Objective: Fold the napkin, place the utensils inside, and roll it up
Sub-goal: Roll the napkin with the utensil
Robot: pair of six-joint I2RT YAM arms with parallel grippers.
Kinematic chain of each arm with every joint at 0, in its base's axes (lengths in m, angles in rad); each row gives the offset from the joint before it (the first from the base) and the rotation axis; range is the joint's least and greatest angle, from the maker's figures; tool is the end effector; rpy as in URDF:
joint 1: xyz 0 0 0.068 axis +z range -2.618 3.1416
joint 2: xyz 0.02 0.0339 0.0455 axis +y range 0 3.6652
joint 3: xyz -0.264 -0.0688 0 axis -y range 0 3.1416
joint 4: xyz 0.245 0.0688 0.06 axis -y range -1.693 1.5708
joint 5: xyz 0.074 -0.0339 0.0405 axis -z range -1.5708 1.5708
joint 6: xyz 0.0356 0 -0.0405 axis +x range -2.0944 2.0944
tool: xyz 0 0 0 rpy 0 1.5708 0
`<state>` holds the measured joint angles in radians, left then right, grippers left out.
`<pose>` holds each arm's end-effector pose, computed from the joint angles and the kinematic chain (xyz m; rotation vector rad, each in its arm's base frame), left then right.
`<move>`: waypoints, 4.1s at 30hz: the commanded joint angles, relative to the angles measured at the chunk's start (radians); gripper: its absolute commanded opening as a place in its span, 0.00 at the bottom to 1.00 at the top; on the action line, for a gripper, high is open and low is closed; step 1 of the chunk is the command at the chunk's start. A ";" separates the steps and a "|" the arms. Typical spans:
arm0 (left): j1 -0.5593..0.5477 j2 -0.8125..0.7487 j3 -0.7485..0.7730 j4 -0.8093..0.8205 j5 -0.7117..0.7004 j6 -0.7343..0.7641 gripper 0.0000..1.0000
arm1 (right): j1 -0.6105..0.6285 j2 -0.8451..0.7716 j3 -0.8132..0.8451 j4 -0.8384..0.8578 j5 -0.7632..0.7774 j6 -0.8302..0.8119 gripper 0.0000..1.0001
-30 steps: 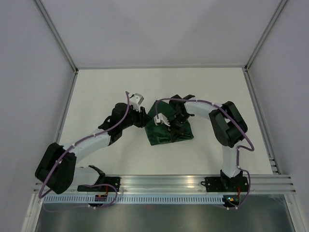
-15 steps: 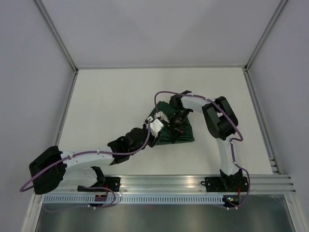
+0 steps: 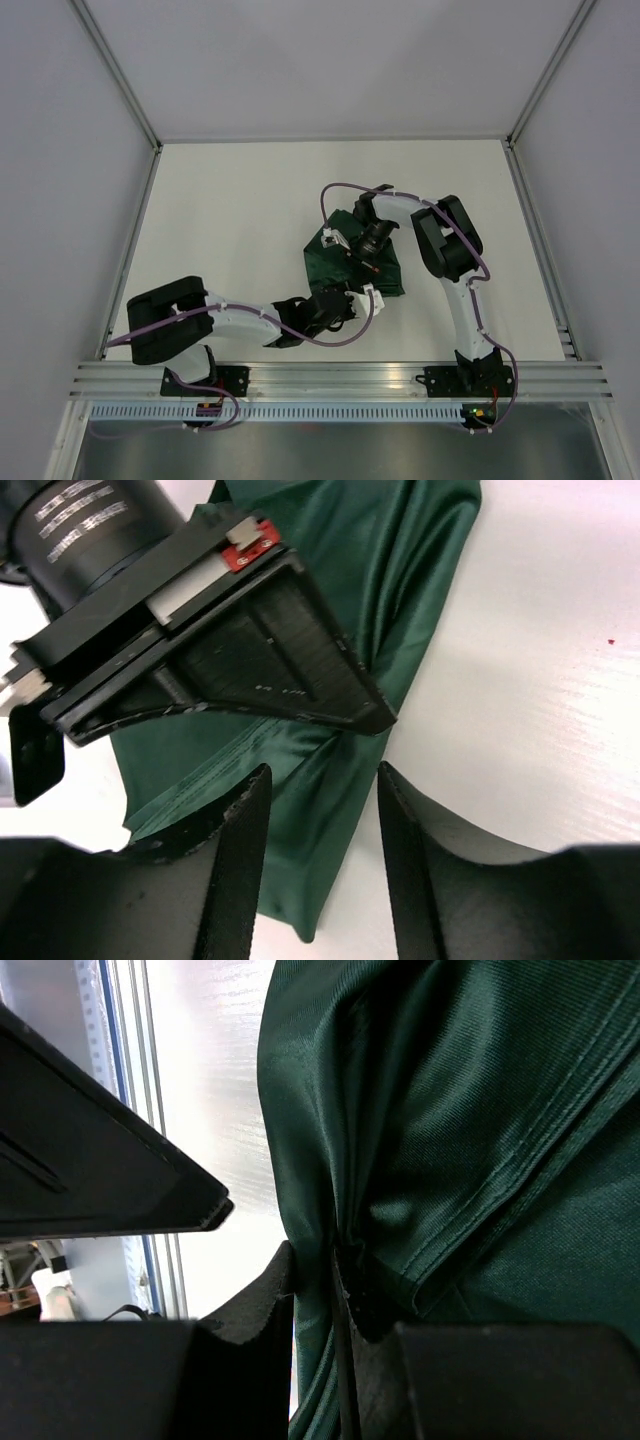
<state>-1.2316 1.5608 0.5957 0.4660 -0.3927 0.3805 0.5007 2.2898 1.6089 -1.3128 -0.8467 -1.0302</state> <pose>0.1127 -0.2784 0.1591 1.2906 1.5686 -0.1290 0.3223 0.2068 0.1156 1.6618 -2.1017 -1.3096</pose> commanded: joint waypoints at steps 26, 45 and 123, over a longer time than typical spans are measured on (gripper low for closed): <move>0.014 0.245 0.075 0.050 0.009 0.061 0.31 | -0.014 0.117 0.066 0.018 0.107 -0.033 0.10; 0.142 0.199 0.107 -0.162 0.319 -0.155 0.02 | -0.106 -0.064 0.054 0.043 -0.049 -0.021 0.49; 0.463 0.055 0.107 -0.073 0.741 -0.497 0.39 | 0.190 -0.695 -0.782 0.643 0.420 0.045 0.05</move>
<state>-0.7795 1.6878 0.7170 0.3828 0.5049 -0.0986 0.6899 1.5517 0.8074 -0.4953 -0.4328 -1.0492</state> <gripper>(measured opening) 0.386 0.226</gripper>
